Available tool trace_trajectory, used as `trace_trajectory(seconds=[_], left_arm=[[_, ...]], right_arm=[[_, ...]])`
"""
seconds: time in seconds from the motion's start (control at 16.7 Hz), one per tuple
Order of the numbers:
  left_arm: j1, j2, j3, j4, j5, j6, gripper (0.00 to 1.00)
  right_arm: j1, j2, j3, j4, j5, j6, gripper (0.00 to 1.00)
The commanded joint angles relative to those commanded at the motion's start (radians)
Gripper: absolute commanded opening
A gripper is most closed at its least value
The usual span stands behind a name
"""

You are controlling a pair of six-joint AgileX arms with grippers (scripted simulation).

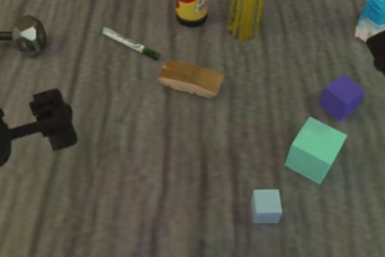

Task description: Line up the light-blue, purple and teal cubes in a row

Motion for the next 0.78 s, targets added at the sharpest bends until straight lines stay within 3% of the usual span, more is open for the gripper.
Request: trace_trajectory(seconds=[0.42, 0.78], left_arm=[[0.248, -0.622, -0.487, 0.339, 0.016, 0.351, 1.00], [0.323, -0.791, -0.602, 0.477, 0.023, 0.486, 1.00]], right_arm=[[0.034, 0.561, 0.499, -0.304, 0.000, -0.130, 1.00], [0.045, 0.731, 0.669, -0.390, 0.001, -0.172, 1.00]])
